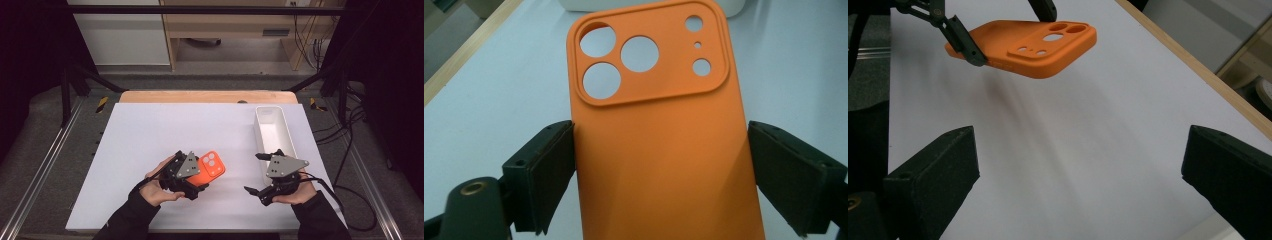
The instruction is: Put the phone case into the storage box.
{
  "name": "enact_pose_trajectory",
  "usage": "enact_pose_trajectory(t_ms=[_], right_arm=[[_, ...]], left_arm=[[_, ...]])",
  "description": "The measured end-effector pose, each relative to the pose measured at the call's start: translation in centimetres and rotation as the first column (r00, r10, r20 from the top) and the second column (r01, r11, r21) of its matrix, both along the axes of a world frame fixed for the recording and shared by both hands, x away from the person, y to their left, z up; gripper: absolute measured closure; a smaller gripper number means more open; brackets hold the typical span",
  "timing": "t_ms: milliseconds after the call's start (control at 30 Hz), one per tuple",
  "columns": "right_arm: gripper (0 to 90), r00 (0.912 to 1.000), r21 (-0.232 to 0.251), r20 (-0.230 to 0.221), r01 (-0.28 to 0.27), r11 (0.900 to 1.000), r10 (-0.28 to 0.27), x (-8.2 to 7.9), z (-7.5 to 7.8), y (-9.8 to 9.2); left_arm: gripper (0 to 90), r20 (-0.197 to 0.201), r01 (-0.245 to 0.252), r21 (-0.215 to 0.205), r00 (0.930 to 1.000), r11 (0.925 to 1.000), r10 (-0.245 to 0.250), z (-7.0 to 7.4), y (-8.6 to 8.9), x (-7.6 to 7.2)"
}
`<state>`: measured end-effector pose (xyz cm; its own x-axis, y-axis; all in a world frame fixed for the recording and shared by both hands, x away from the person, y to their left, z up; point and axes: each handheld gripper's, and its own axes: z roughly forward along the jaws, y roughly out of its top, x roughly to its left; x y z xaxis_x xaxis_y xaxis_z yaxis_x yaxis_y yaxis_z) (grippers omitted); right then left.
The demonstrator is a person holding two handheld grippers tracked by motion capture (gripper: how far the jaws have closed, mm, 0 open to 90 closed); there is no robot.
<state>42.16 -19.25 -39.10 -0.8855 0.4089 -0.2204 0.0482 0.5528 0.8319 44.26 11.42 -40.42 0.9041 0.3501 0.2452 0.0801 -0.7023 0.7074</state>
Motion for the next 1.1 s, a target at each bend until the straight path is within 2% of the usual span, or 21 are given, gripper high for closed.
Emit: enact_pose_trajectory(t_ms=[300,633,900,1100], right_arm=[[2.7,0.9990,-0.056,0.016,-0.042,0.998,0.043,-0.1,0.2,1.2],[3.3,0.9970,-0.117,0.025,-0.069,0.991,0.073,-0.1,0.0,1.6],[2.7,0.9923,-0.160,0.042,-0.109,0.981,0.117,-0.4,0.3,2.3],[2.7,0.9850,-0.209,0.064,-0.144,0.967,0.160,-0.6,0.2,2.7]], left_arm=[[13.3,0.016,0.030,0.029,0.9994,0.9991,-0.030,0.0,-0.3,-0.1],[13.3,0.037,0.071,0.054,0.9966,0.9960,-0.073,0.3,-0.6,-0.4],[13.4,0.053,0.114,0.071,0.9916,0.9909,-0.118,0.1,-1.1,-0.9],[13.4,0.067,0.137,0.080,0.9876,0.9874,-0.142,0.1,-1.5,-1.2]])
